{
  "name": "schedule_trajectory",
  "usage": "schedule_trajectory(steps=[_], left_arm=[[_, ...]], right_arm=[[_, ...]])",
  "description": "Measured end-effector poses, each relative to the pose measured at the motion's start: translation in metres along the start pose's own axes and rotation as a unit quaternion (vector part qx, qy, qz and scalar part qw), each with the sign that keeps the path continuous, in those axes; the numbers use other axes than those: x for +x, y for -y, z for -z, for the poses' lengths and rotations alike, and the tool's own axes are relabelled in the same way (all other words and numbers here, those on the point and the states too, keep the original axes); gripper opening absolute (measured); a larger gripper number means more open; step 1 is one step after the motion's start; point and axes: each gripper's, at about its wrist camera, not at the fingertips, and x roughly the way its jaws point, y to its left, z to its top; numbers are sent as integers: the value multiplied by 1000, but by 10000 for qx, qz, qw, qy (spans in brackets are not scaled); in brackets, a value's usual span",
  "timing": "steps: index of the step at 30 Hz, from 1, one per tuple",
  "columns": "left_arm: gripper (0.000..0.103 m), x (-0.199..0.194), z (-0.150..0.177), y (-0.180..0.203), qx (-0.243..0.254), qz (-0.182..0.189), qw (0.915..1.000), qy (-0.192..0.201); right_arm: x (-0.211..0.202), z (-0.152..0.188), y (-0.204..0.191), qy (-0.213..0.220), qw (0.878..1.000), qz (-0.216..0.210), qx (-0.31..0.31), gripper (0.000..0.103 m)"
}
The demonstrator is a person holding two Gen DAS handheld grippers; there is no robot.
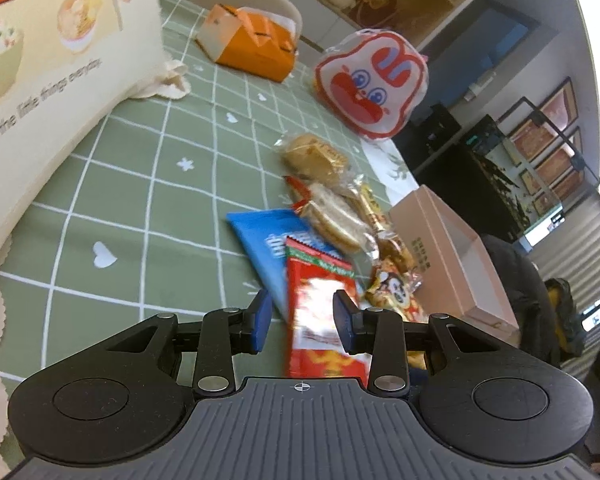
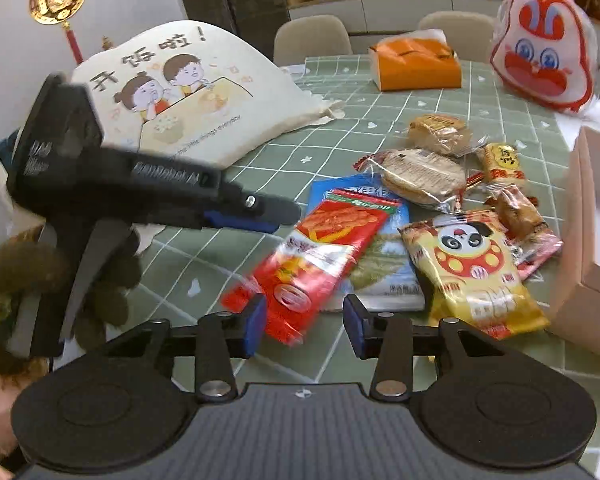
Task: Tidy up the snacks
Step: 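Grasp the red stick snack with the left tool while the right tool grasps the yellow panda bag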
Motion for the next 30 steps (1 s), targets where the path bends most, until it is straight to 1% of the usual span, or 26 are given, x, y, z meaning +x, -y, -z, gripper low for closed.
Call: schedule_trajectory(steps=[2,4,5,7,9,12,14,15,17,18,21,25,27,29,30], left_arm=[[38,0,1,7,102,2,9999,3],[38,0,1,14,245,-34,9997,11],[38,0,2,19,348,-69,9994,17],[38,0,4,25,555,-161,9983,25],[38,-1,8,34,855,-330,9958,28],[38,0,15,45,1296,-601,9897,9],[38,-1,18,50,1542,-755,9851,32],[38,-1,19,51,1596,-766,9842,28],[38,-1,18,52,1588,-751,9844,29],[38,0,17,52,1586,-745,9845,32],[38,4,17,57,1707,-750,9825,-6],[38,9,27,71,2159,-754,9734,-124],[38,5,25,70,2138,-774,9737,-94],[38,-1,16,62,1988,-873,9761,28],[38,-2,11,56,1908,-931,9772,81]], right_arm=[[-11,6,-1,315,9975,568,-267,51],[-17,8,3,621,9903,1174,-417,75],[-18,9,7,752,9862,1396,-470,77],[-15,5,18,779,9835,1547,-528,78],[-6,0,30,657,9846,1569,-393,78],[10,-7,48,423,9882,1470,-71,78],[16,-7,54,413,9877,1508,70,79],[14,-5,54,424,9884,1455,129,77],[7,-2,52,380,9903,1311,238,63],[4,0,50,337,9915,1232,251,59],[-9,14,38,260,9936,1085,191,59],[-21,35,16,235,9950,952,-177,59],[-25,45,8,291,9939,995,-373,59],[-27,51,6,368,9928,1055,-442,67],[-27,53,7,384,9923,1095,-437,72]])
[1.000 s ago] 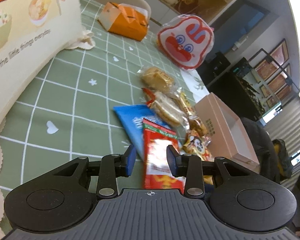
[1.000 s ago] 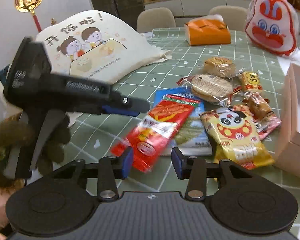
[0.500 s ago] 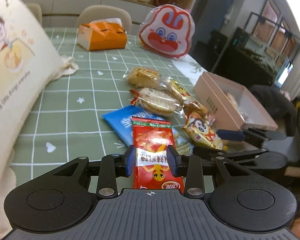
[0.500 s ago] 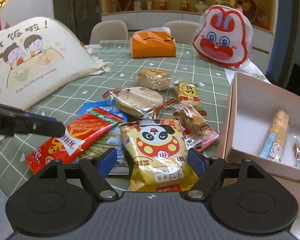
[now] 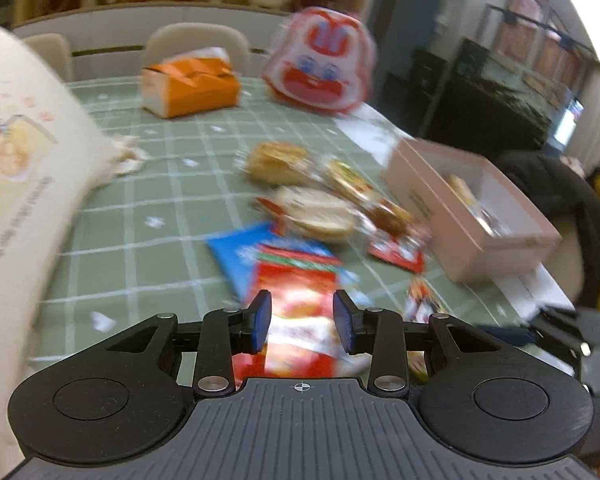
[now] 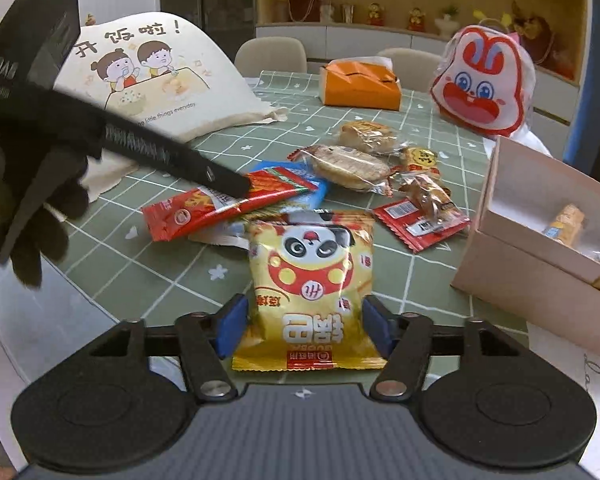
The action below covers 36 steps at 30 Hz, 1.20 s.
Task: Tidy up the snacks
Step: 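Grasp the red stick snack with the left tool while the right tool grasps the yellow panda bag, then lift both held snacks and move them toward the pink box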
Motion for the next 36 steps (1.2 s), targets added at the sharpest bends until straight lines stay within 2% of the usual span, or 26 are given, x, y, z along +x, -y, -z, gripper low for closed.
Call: schedule_trajectory(steps=[2,6,12,15,18,23,26,28,30,31,36], left_arm=[[38,3,-4,-19,-289,-16,9996,-58],[38,11,0,-51,-1018,520,9929,-332],[38,24,5,-56,-1274,692,9882,-486],[38,26,8,-54,-1277,893,9865,-505],[38,20,10,-49,-1236,1050,9856,-475],[38,5,2,-28,-944,1262,9874,-142],[38,14,0,-16,-798,1459,9858,-245],[36,26,2,-10,-756,1423,9862,-386],[28,35,2,-8,-753,1320,9875,-426],[21,36,2,-9,-755,1257,9884,-383],[19,31,2,-18,-876,1288,9877,-168]], right_arm=[[2,3,2,14,10000,59,47,74],[-2,1,10,161,9990,-60,401,74],[5,-31,-1,487,9970,-185,570,75],[30,-48,-7,407,9972,-118,623,75],[48,-50,-10,145,9980,-3,621,75],[51,-41,-6,-7,9979,57,645,75],[51,-40,-7,-2,9980,61,628,75],[51,-39,-10,10,9985,74,546,75],[50,-38,-13,28,9988,99,486,75],[50,-37,-14,39,9988,104,468,75],[48,-33,-16,103,9991,129,387,75]])
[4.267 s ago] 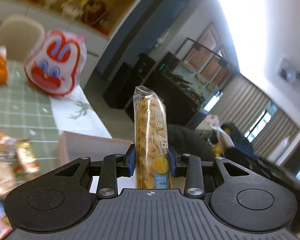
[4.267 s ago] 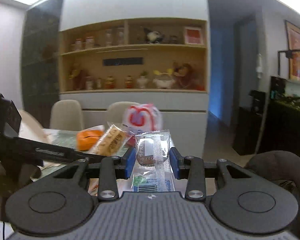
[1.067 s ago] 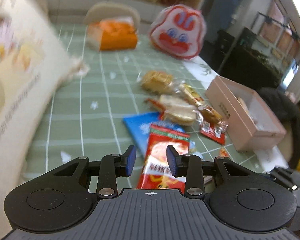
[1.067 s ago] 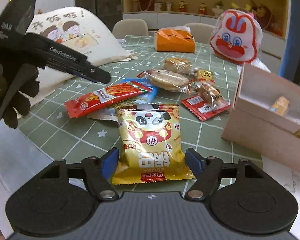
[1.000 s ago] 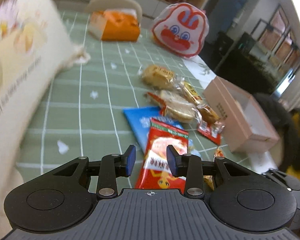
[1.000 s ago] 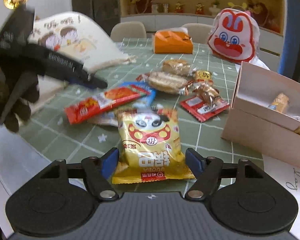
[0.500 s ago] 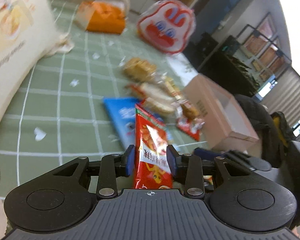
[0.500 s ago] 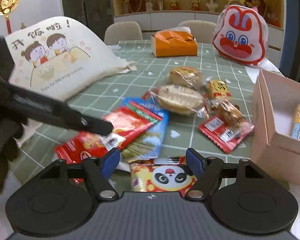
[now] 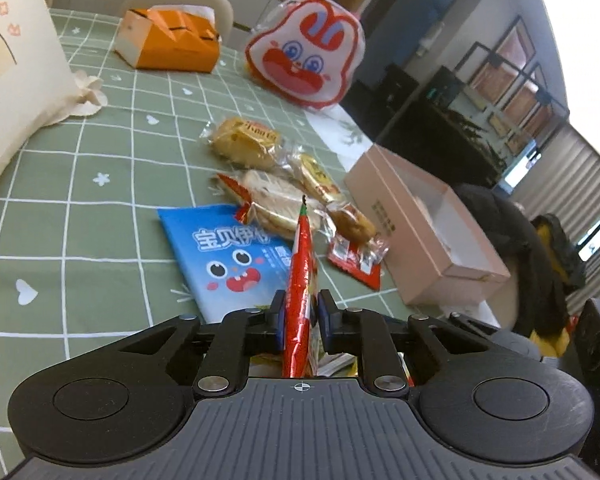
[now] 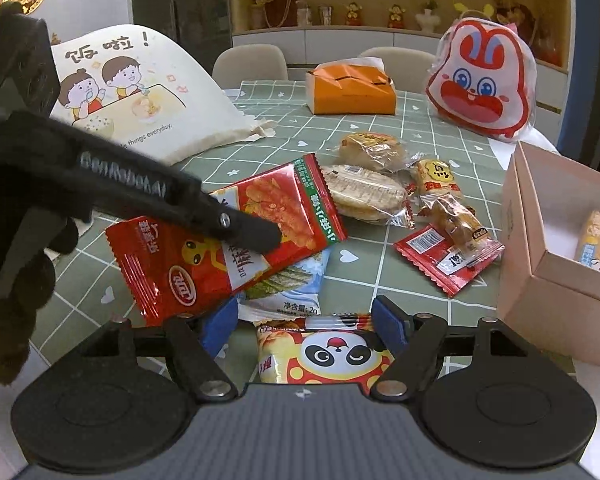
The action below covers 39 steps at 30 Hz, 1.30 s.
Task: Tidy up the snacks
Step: 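Lift both held snacks and move them toward the pink box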
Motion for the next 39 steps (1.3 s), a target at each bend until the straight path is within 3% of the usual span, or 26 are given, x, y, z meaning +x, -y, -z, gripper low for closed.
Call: schedule_trajectory(steps=[6,17,23,33,39], left_arm=[[19,-9,5,-4,-26,-70,9999,142],[15,-5,23,1,-255,191,9994,-124],[15,-9,45,26,-8,197,9994,-293],[16,-2,69,47,232,376,9979,-466],[16,-1,73,58,426,390,9968,-555]], right_arm=[[-1,1,0,17,10000,-1,-16,75],[-30,22,15,-32,9999,-97,46,75],[-56,43,28,-45,9999,136,-15,75],[-114,63,46,396,9987,310,-106,87],[-107,75,49,-113,9995,301,66,87]])
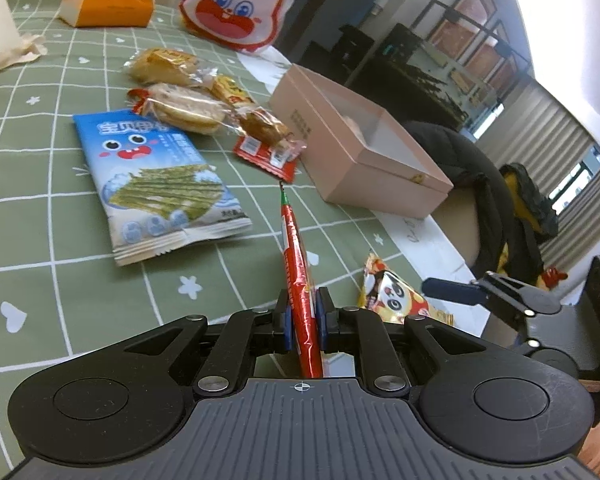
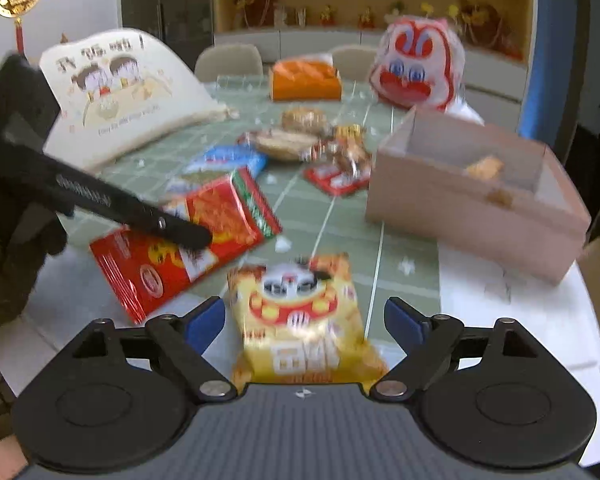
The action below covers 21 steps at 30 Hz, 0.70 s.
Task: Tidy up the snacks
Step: 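Lift both held snacks and move them toward the pink box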
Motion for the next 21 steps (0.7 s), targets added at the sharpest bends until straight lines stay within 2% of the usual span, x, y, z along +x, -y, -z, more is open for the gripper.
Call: schedule_trajectory(steps=[6,11,18,20,21], left_arm=[[17,1,3,8,122,-116,9998,-138],[17,2,3,10,161,-202,9996,-152],[17,1,3,13,173,-359,9991,-169],[17,2,4,15,190,-388,9989,-177],[17,2,4,16,205,-385,9989,-189]], right_arm=[[14,4,-3,-100,9998,145,124,87],[17,3,1,-196,9998,14,73,87],[20,-3,12,-214,9991,-152,325,87],[19,-3,11,-212,9993,-143,278,82],[18,-2,10,-210,9994,-141,223,75]])
